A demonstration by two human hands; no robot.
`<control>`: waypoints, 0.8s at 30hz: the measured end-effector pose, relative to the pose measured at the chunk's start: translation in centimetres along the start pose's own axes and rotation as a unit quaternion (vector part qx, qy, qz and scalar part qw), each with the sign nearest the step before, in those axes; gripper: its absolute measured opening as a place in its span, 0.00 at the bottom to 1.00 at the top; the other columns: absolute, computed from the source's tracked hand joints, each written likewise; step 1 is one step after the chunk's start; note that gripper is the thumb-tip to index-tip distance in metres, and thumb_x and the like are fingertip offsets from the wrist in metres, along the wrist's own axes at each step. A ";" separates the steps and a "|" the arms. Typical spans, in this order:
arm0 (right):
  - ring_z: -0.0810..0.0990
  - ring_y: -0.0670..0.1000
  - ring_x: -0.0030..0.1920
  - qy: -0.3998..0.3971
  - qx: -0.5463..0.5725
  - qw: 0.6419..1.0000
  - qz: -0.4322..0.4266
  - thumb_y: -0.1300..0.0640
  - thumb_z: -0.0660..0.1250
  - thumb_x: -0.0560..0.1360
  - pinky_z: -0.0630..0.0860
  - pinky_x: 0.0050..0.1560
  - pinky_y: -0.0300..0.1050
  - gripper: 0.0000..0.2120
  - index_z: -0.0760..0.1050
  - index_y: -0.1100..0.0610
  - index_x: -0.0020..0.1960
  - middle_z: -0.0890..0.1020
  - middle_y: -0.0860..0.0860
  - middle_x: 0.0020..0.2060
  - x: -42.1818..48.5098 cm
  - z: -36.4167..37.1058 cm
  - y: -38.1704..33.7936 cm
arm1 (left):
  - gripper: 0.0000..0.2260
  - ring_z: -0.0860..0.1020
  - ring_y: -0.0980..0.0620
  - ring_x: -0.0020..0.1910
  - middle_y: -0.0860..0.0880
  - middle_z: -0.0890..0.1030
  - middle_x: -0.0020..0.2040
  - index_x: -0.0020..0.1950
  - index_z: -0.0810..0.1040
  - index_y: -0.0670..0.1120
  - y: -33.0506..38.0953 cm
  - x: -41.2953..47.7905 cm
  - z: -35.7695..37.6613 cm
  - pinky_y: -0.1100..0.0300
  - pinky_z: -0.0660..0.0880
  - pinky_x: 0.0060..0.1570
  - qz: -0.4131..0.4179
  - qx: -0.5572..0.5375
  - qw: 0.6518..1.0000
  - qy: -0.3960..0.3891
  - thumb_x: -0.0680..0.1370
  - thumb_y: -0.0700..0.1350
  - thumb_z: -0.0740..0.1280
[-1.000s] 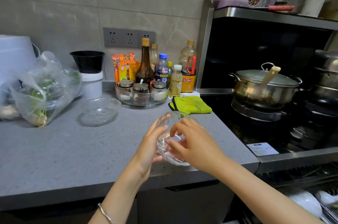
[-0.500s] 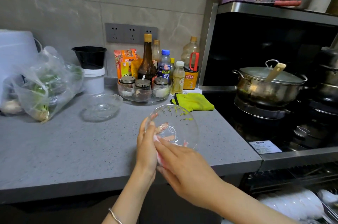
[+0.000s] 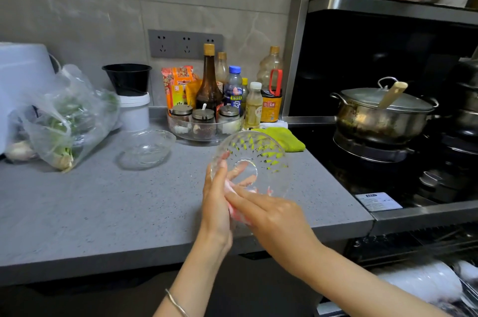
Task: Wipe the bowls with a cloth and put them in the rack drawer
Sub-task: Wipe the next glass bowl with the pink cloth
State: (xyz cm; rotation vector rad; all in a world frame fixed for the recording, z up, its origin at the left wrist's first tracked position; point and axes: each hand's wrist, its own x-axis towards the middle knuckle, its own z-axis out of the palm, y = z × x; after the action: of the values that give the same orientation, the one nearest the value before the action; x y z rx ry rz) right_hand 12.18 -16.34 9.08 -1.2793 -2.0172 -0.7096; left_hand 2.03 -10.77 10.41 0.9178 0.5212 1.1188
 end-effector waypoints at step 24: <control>0.83 0.49 0.54 0.017 -0.045 0.998 -0.046 0.58 0.59 0.80 0.79 0.53 0.46 0.14 0.81 0.57 0.59 0.82 0.50 0.57 -0.3 -0.3 0.7 | 0.19 0.82 0.43 0.53 0.46 0.84 0.55 0.62 0.75 0.52 0.6 -0.1 -0.3 0.49 0.79 0.46 0.030 -0.017 0.999 -0.023 0.71 0.48 0.65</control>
State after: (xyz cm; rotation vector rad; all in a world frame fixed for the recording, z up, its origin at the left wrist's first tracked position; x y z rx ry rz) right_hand 12.96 -16.43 9.15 -1.2235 -2.0475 -0.8692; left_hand 1.45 -10.66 10.75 0.9327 0.4367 1.1552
